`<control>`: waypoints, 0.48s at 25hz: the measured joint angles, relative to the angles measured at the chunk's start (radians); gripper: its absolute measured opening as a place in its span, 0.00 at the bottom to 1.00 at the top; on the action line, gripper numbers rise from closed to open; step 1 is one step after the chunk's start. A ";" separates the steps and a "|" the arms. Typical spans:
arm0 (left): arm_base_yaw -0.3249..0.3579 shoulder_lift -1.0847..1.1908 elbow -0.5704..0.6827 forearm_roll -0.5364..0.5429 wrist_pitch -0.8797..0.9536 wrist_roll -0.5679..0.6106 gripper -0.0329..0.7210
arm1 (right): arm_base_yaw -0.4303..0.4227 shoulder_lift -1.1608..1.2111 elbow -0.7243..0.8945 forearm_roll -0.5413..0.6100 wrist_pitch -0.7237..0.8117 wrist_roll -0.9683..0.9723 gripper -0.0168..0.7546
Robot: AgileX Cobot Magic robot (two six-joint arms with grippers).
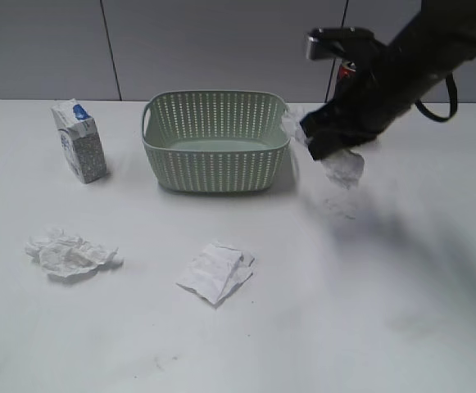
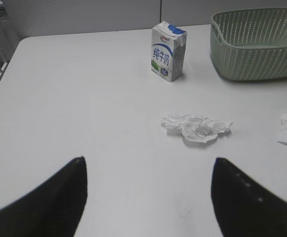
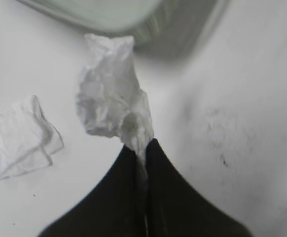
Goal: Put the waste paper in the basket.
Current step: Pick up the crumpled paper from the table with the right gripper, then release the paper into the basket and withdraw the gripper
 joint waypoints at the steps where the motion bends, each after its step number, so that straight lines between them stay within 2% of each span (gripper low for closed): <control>1: 0.000 0.000 0.000 0.000 0.000 0.000 0.83 | 0.014 -0.003 -0.040 0.000 0.010 -0.015 0.02; 6: 0.000 0.000 0.000 0.000 0.000 0.000 0.83 | 0.106 -0.002 -0.230 0.000 -0.029 -0.038 0.02; 12: 0.000 0.000 0.000 -0.001 0.000 0.000 0.83 | 0.174 0.022 -0.293 0.002 -0.349 -0.041 0.02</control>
